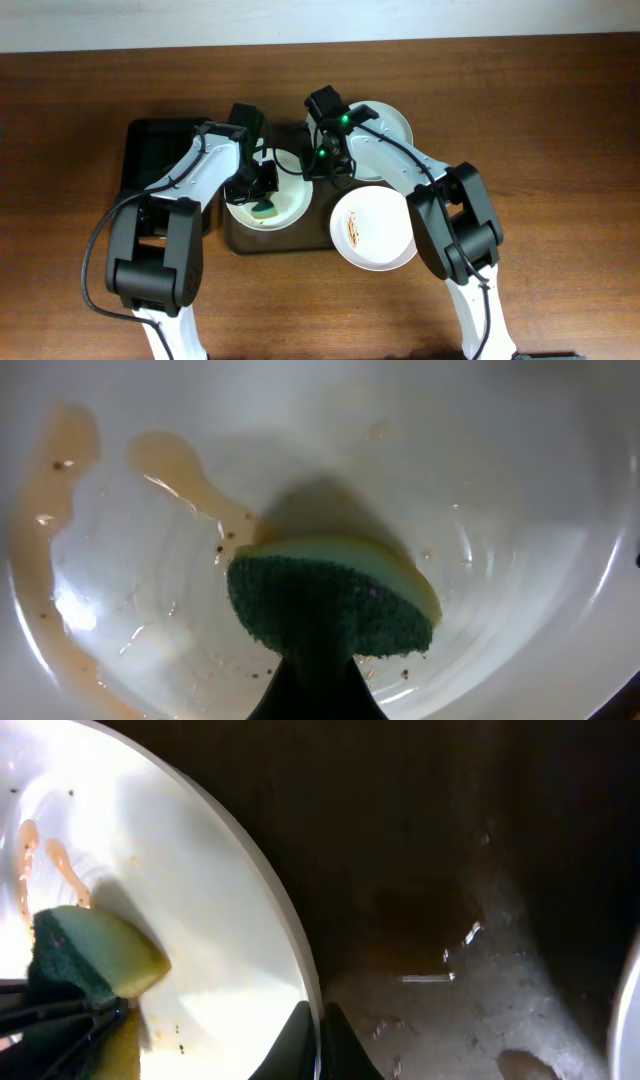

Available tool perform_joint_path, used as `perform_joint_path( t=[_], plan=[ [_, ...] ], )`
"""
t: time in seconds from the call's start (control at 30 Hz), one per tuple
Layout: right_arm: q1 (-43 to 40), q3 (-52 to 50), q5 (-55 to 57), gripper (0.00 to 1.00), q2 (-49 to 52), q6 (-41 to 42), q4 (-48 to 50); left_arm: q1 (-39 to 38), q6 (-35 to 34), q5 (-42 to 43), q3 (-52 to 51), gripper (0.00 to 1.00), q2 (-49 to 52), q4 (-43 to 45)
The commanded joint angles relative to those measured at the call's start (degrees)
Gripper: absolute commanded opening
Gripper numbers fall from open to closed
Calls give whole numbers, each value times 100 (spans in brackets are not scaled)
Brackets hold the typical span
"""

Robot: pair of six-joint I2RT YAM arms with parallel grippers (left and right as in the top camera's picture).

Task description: Clean dirty plates on tray and stack at the side

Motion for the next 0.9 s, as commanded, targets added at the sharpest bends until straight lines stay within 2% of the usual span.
perform_joint_path(
  t=[0.0, 0.07, 0.17, 0.2, 0.23, 0.27, 0.3, 0.33, 0.43, 0.47, 0.6, 0.67, 0.77, 0.8, 0.87],
  plan=[
    [-11, 7, 581, 4, 94, 811, 118, 11, 68, -35, -42, 1, -15, 201],
    [-11, 7, 960, 4, 94, 1322, 92, 20, 68, -48, -42, 1, -15, 219],
    [-11, 7, 1095, 4, 94, 1550, 31, 20, 68, -92, -42, 1, -15, 214],
    [-11, 7, 1095, 11, 94, 1545, 74, 20, 68, -153, -42, 1, -15, 214],
    [-11, 7, 1097, 25, 114, 1530, 221, 20, 68, -155, -42, 1, -15, 219],
    [-11, 7, 1097, 25, 127, 1530, 315, 22, 68, -188, -42, 1, -15, 221],
    [-11, 7, 1097, 22, 155, 1532, 446, 20, 68, -315, -42, 1, -15, 221],
    [-11, 7, 1097, 4, 164, 1532, 463, 20, 66, -374, -44, 1, -15, 243],
    [-11, 7, 1093, 4, 164, 1532, 420, 7, 28, -702, -44, 1, -15, 417],
    [-7, 7, 1093, 4, 164, 1532, 417, 4, -221, -938, -44, 1, -15, 577],
    [-7, 7, 1071, 4, 164, 1530, 415, -146, -227, -1014, -175, 1, -2, 1228],
    [-7, 7, 1054, 4, 164, 1530, 415, -487, 514, -1029, -501, 1, 2, 1829],
    [-7, 7, 1051, 4, 164, 1530, 413, -713, 1161, -1032, -833, 1, 2, 2142],
    [-7, 7, 1051, 4, 164, 1528, 413, -664, 1311, -1169, -852, 1, 2, 2197],
    [-7, 7, 1054, 4, 164, 1528, 400, -540, 1174, -1899, -852, 1, 2, 2229]
  ],
)
